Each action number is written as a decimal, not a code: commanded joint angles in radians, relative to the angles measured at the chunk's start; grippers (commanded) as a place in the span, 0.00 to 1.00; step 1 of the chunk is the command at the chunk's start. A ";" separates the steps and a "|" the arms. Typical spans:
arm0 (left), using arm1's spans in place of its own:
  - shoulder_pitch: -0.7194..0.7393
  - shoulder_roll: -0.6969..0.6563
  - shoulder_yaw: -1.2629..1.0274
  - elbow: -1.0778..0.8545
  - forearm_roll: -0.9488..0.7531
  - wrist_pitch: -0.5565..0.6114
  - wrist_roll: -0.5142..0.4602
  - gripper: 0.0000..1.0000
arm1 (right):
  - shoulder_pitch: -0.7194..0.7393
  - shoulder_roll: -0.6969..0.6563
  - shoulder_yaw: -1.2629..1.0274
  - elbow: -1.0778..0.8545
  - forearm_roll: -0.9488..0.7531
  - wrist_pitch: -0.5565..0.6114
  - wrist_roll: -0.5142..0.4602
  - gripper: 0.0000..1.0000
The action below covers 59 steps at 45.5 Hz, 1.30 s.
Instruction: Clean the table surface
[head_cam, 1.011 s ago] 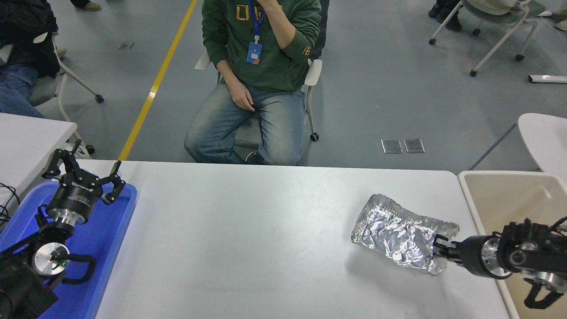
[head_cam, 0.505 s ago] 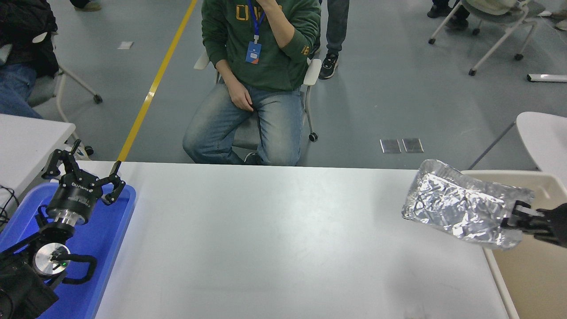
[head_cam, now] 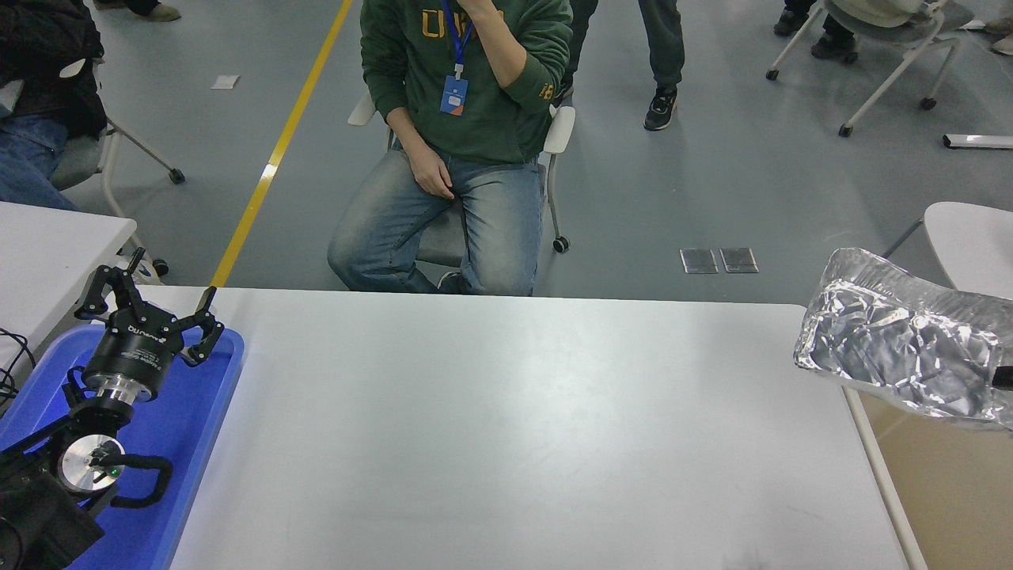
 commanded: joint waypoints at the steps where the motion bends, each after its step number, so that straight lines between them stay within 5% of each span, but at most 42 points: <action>1: 0.000 0.000 0.000 0.000 0.000 0.000 0.000 1.00 | 0.007 -0.017 0.012 -0.001 -0.010 0.023 -0.002 0.00; 17: 0.000 0.000 0.000 0.000 0.000 0.000 0.000 1.00 | 0.002 0.000 0.011 -0.047 0.005 -0.028 -0.005 0.00; 35: 0.000 0.000 0.000 0.000 0.000 0.000 0.000 1.00 | -0.096 0.158 -0.003 -0.150 0.180 -0.386 -0.009 0.00; 59: 0.000 0.000 0.000 0.000 0.000 0.000 0.000 1.00 | -0.529 0.632 0.061 -0.625 0.509 -0.991 0.005 0.00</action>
